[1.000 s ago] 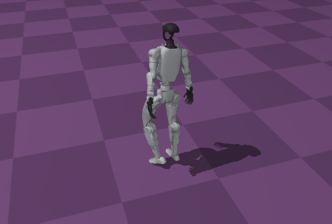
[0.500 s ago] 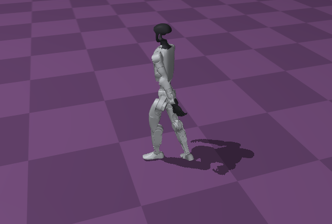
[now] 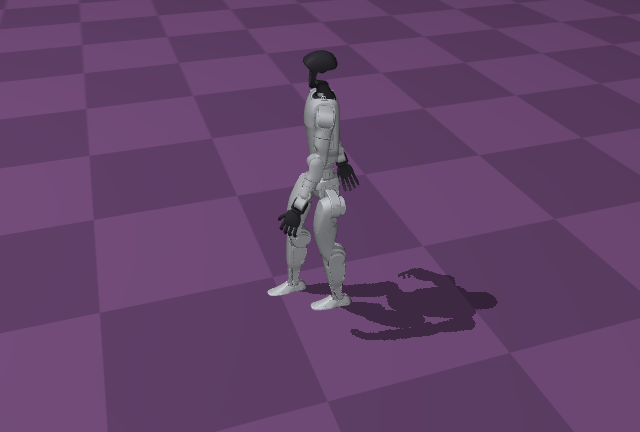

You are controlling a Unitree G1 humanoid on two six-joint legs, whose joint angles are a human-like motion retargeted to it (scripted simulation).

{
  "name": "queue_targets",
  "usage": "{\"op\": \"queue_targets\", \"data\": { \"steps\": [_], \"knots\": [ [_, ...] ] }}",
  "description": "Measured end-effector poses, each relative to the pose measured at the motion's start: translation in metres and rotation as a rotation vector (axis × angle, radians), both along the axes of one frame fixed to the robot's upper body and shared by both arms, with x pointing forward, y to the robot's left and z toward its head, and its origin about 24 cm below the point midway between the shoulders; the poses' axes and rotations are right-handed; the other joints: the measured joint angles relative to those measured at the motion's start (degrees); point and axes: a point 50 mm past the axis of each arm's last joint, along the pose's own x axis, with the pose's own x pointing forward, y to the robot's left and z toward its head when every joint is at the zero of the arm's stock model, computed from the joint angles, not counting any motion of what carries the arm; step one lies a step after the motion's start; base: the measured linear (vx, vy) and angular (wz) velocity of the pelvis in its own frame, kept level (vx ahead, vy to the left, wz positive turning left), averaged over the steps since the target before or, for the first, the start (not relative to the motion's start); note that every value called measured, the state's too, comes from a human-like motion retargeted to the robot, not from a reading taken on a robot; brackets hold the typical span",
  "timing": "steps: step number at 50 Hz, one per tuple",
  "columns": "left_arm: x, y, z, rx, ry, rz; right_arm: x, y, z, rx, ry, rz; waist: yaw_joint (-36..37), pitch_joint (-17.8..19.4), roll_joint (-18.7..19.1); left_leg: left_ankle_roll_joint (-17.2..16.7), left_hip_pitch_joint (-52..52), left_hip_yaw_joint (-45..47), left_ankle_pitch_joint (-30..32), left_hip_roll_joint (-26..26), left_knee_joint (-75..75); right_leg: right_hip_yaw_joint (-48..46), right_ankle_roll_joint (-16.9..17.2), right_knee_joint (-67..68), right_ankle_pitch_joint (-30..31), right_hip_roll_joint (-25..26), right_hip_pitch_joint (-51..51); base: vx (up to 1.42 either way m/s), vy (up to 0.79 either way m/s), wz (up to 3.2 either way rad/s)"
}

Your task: Walk run

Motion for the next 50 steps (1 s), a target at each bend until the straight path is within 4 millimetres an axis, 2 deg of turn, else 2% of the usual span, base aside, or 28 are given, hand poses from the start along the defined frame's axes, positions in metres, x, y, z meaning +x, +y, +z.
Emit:
{"op": "queue_targets", "data": {
  "steps": [3,4,7,10,12,13,15,17,20,21,23,25,27,30,35,39,42,45,47,48,50],
  "knots": [
    [0.013,0.002,0.006,0.013,-0.044,-0.036,-0.015,0.002,0.005,0.036,0.040,-0.028,-0.5,0.6,0.3,-0.4,2.6,-1.6,-1.6,0.2,0.1,2.4,3.2,-7.2,1.1,0.0,-1.8,0.53,-0.23,0.42],
    [0.015,0.004,0.007,0.016,-0.051,-0.042,-0.019,0.003,0.006,0.048,0.054,-0.034,-0.4,0.8,0.6,-0.6,3.4,-1.7,-2.1,0.6,0.3,2.9,3.3,-9.1,0.8,0.4,-2.2,0.51,-0.24,0.08],
    [0.017,0.008,0.008,0.022,-0.054,-0.043,-0.031,0.006,0.010,0.078,0.092,-0.048,-0.2,1.0,1.2,-1.5,5.2,-2.0,-3.4,1.4,1.1,1.3,3.2,-11.6,-0.7,1.1,-2.2,0.62,-0.34,0.08],
    [0.008,0.009,0.005,0.018,-0.029,-0.018,-0.043,0.007,0.015,0.093,0.135,-0.063,-0.8,0.3,1.2,-3.1,6.4,-2.5,-3.3,1.4,2.8,-1.8,0.5,-8.9,1.7,1.1,-1.5,0.54,-0.28,0.33],
    [-0.005,0.009,0.000,0.010,0.005,0.008,-0.051,0.007,0.018,0.093,0.166,-0.077,-2.4,-0.5,1.6,-5.6,7.0,-3.7,-1.0,2.0,4.3,-4.5,0.9,-9.0,5.8,1.3,-0.3,0.65,-0.36,0.63],
    [-0.013,0.009,-0.003,0.006,0.027,0.022,-0.054,0.007,0.020,0.091,0.182,-0.083,-3.0,-0.9,2.0,-7.2,7.2,-4.0,0.8,2.6,5.1,-1.2,-0.2,-9.2,6.4,2.6,0.4,0.85,-0.55,0.35],
    [-0.033,0.009,-0.009,0.001,0.081,0.053,-0.057,0.006,0.021,0.078,0.204,-0.092,-2.8,-1.9,2.9,-11.1,7.2,-3.3,5.7,4.1,6.9,-0.3,-1.7,-9.4,5.8,3.9,1.6,0.79,-0.51,-0.02],
    [-0.057,0.006,-0.015,-0.007,0.145,0.087,-0.052,0.004,0.019,0.050,0.198,-0.094,-3.7,-2.4,3.6,-15.8,6.6,-4.0,13.7,5.3,10.3,-0.3,-3.9,-9.0,4.4,4.7,2.9,0.64,-0.33,0.14],
    [-0.093,0.000,-0.022,-0.022,0.239,0.141,-0.030,-0.002,0.011,0.004,0.130,-0.065,-4.2,-3.2,2.6,-23.1,3.6,-3.9,26.3,3.8,19.3,-2.8,-7.3,-8.4,2.1,4.0,5.1,0.65,-0.31,-0.03],
    [-0.104,0.000,-0.023,-0.022,0.272,0.154,-0.018,-0.003,0.007,-0.009,0.093,-0.044,-4.3,-3.6,2.0,-25.1,1.6,-2.4,29.2,3.4,23.7,-1.1,-8.2,-8.2,0.9,3.9,5.8,0.64,-0.35,-0.06],
    [-0.126,0.000,-0.025,-0.023,0.346,0.171,0.007,-0.004,-0.001,-0.034,0.020,0.003,-5.5,-4.2,0.7,-27.0,-2.9,-0.7,33.8,2.4,32.7,-0.8,-9.3,-7.6,-1.4,2.9,7.3,0.50,-0.29,0.36],
    [-0.147,-0.003,-0.025,-0.029,0.427,0.172,0.038,-0.003,-0.009,-0.063,-0.061,0.061,-6.9,-4.3,-0.3,-24.4,-7.7,1.5,31.0,2.8,39.6,-2.1,-10.4,-7.3,-3.2,2.4,9.0,0.55,-0.32,0.53],
    [-0.169,-0.009,-0.025,-0.044,0.506,0.164,0.075,-0.003,-0.015,-0.123,-0.169,0.132,-6.9,-4.5,-0.8,-19.0,-12.6,7.7,24.8,6.6,43.5,-2.6,-11.3,-7.4,-4.5,2.7,10.5,0.53,-0.27,0.07],
    [-0.200,-0.018,-0.022,-0.074,0.611,0.143,0.131,-0.003,-0.019,-0.223,-0.367,0.235,-4.0,-4.4,-1.3,-14.6,-19.5,13.0,17.5,9.5,43.4,-0.8,-12.6,-7.2,-6.1,3.9,12.2,0.57,-0.20,-0.60],
    [-0.251,-0.030,-0.012,-0.097,0.768,0.121,0.219,0.007,-0.007,-0.249,-0.669,0.371,0.0,-2.8,-2.0,-12.7,-26.3,11.8,12.9,9.1,27.1,1.0,-14.6,-6.6,-9.1,6.8,15.7,0.49,-0.18,-0.51],
    [-0.283,-0.043,-0.002,-0.149,0.881,0.149,0.269,0.007,0.009,-0.264,-0.802,0.449,2.3,-1.0,-1.1,-8.9,-27.7,16.1,13.3,11.1,9.4,1.5,-16.0,-7.0,-11.6,9.9,19.7,0.62,-0.10,-0.31],
    [-0.301,-0.051,0.006,-0.179,0.945,0.182,0.291,0.005,0.020,-0.301,-0.874,0.481,3.1,-0.2,-1.8,-7.5,-27.7,16.2,10.3,8.5,-0.1,0.9,-16.3,-6.6,-13.3,10.2,22.4,0.77,-0.05,-0.04],
    [-0.311,-0.054,0.010,-0.186,0.990,0.210,0.299,0.003,0.025,-0.326,-0.905,0.479,4.4,0.4,-2.8,-4.3,-25.9,23.3,10.9,9.4,-1.5,0.8,-16.1,-4.7,-13.6,10.0,24.3,0.74,-0.01,-0.23],
    [-0.317,-0.054,0.013,-0.183,1.010,0.230,0.290,0.004,0.021,-0.315,-0.880,0.467,6.0,-0.1,-2.8,-5.7,-24.1,26.2,12.1,10.8,0.0,1.4,-14.8,-3.3,-11.1,10.5,25.5,0.85,0.01,-0.53],
    [-0.319,-0.053,0.014,-0.184,1.016,0.239,0.282,0.004,0.017,-0.303,-0.856,0.460,6.8,-0.6,-2.8,-6.8,-23.2,26.8,14.5,10.9,-0.5,1.8,-13.6,-2.5,-9.0,10.6,26.0,0.91,0.03,-0.40],
    [-0.319,-0.051,0.014,-0.182,1.018,0.256,0.260,0.006,0.007,-0.272,-0.792,0.450,6.7,-2.2,-3.6,-4.6,-21.9,22.8,15.1,8.4,-1.0,0.7,-10.5,-0.3,-2.7,9.1,26.3,0.93,0.05,-0.01]
  ]
}}
